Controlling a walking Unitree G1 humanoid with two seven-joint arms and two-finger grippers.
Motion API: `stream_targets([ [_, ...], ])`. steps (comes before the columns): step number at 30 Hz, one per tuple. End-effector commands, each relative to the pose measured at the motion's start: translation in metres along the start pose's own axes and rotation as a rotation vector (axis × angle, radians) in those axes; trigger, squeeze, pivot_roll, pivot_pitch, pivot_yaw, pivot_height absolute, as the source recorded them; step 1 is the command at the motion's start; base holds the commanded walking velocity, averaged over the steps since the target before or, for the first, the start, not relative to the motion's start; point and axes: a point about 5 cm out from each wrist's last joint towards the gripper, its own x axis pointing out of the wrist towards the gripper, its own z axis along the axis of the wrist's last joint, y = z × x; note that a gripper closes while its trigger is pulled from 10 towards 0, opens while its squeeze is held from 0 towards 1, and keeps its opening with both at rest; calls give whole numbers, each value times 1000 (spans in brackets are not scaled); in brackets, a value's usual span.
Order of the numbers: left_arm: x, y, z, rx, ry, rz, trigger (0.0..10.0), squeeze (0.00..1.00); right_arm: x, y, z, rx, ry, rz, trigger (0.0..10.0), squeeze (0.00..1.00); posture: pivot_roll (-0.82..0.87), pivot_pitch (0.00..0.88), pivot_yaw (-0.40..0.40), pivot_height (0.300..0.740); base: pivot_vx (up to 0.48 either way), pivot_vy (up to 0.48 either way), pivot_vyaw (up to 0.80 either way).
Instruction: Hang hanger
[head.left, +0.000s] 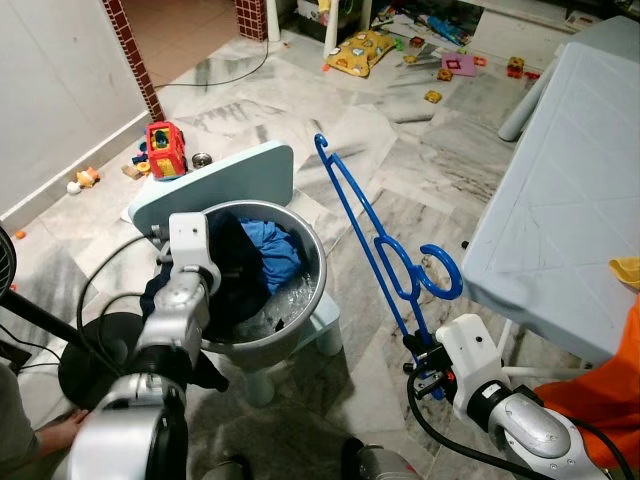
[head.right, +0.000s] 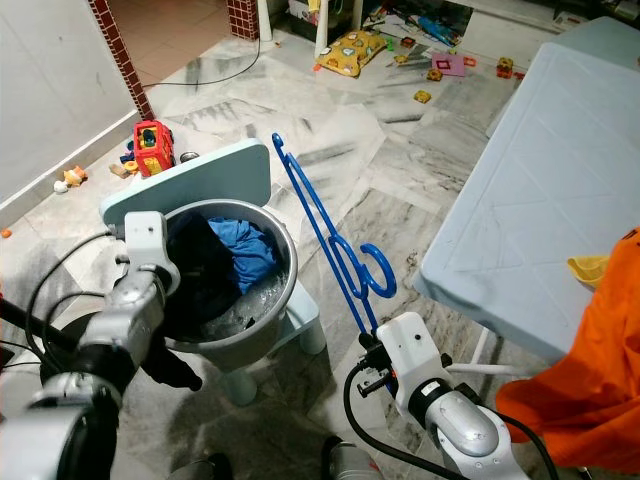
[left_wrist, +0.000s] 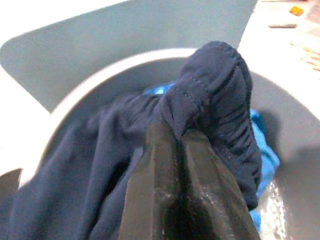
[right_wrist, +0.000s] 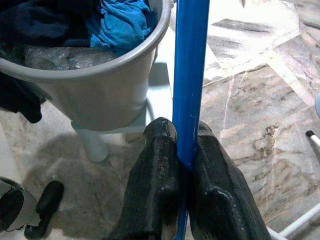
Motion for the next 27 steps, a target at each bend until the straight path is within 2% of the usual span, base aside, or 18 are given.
stream_targets([
  [1, -7, 2, -10, -29, 26, 36, 0, 0, -1, 0, -2, 6, 2, 8, 10000, 0, -250, 209, -27, 740, 0, 0, 0],
  [6, -36, -9, -39, -119, 94, 79, 0, 0, 3, 1, -2, 2, -1, 20, 10000, 0, -239, 206, -38, 740, 0, 0, 0],
  [8, -56, -8, -55, -166, 149, 137, 0, 0, 5, 2, -1, -4, -5, 29, 10000, 0, -237, 201, -43, 740, 0, 0, 0],
  [14, -79, 4, -60, -161, 173, 218, 0, 0, 7, -2, -1, -11, -5, 27, 10000, 0, -231, 197, -51, 740, 0, 0, 0],
  [15, -81, 4, -60, -157, 181, 211, 863, 0, 7, -2, -1, -12, -5, 28, 10000, 0, -227, 196, -52, 740, 0, 0, 0],
  [16, -83, 4, -60, -154, 188, 205, 863, 0, 8, -2, -1, -13, -6, 29, 10000, 0, -226, 196, -53, 740, 0, 0, 0],
  [17, -86, 4, -61, -141, 198, 202, 10000, 0, 9, -2, -1, -14, -6, 32, 10000, 0, -224, 196, -53, 740, 0, 0, 0],
  [19, -88, 5, -61, -127, 206, 210, 10000, 0, 10, -1, -1, -15, -8, 34, 10000, 0, -224, 195, -54, 740, 0, 0, 0],
  [20, -91, 5, -61, -112, 217, 215, 10000, 267, 10, -1, 0, -16, -10, 37, 10000, 0, -225, 193, -54, 740, 0, 0, 0],
  [22, -91, 4, -60, -109, 217, 212, 10000, 267, 11, -1, 0, -16, -11, 38, 10000, 0, -225, 193, -54, 740, 0, 0, 0],
  [23, -92, 2, -58, -98, 209, 202, 10000, 1000, 11, -1, 0, -17, -12, 39, 10000, 0, -224, 191, -57, 740, 0, 0, 0],
  [27, -99, -11, -56, -72, 228, 137, 10000, 1000, 12, -3, 1, -21, -14, 40, 10000, 0, -221, 188, -60, 740, 0, 0, 0],
])
